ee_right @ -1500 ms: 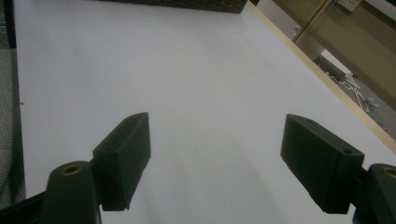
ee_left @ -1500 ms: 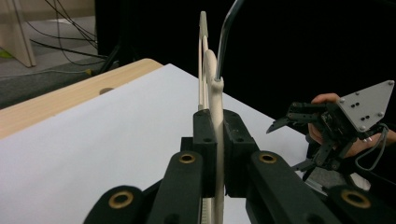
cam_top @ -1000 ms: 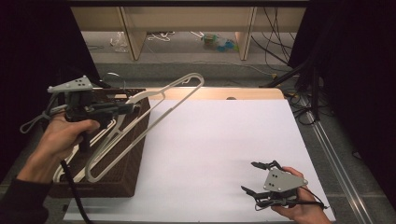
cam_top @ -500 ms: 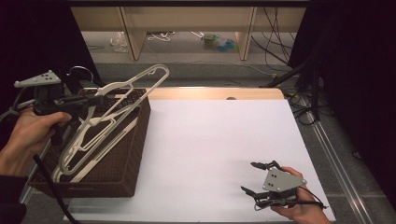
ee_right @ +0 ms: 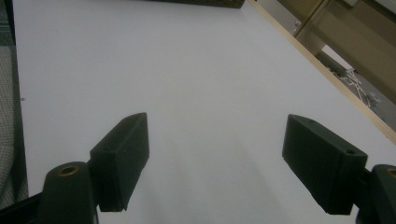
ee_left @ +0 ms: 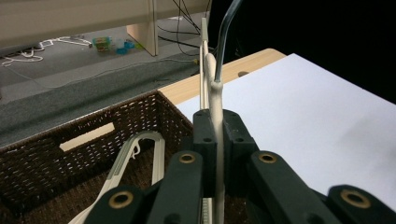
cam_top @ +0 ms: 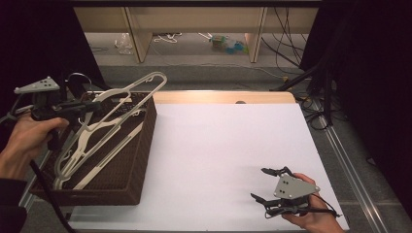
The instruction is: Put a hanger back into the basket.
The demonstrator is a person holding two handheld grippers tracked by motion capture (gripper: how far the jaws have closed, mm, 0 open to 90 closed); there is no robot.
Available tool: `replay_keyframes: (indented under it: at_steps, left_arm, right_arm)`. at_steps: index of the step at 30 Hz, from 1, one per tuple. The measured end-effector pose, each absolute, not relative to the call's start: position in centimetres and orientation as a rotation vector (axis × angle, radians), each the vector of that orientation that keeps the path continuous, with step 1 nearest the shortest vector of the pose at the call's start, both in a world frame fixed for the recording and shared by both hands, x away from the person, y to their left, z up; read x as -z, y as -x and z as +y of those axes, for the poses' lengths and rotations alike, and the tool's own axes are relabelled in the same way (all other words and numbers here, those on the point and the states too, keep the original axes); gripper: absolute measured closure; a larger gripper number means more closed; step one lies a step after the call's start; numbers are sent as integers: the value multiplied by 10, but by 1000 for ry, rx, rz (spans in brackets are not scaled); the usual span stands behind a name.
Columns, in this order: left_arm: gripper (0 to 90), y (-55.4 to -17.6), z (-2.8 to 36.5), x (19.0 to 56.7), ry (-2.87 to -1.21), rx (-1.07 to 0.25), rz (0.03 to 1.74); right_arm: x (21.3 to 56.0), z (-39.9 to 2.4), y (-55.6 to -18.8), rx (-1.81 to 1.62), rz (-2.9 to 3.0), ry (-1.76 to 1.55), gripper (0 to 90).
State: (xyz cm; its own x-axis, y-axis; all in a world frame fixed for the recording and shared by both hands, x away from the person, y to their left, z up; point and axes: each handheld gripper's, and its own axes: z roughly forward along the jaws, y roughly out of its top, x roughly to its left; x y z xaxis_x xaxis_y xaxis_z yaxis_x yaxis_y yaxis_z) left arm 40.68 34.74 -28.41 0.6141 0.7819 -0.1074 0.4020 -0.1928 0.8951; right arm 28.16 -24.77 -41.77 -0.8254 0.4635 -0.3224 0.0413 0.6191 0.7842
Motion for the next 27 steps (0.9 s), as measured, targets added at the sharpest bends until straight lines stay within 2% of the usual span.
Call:
replay_keyframes:
  at_steps: [7, 27]
  left_arm:
    - [857, -412, 365, 295, -1812, -481, 968]
    - [857, -417, 409, 324, -1803, -372, 1070]
  right_arm:
    - [418, -248, -282, -1114, 2341, -397, 241]
    - [420, -247, -282, -1103, 2363, -400, 241]
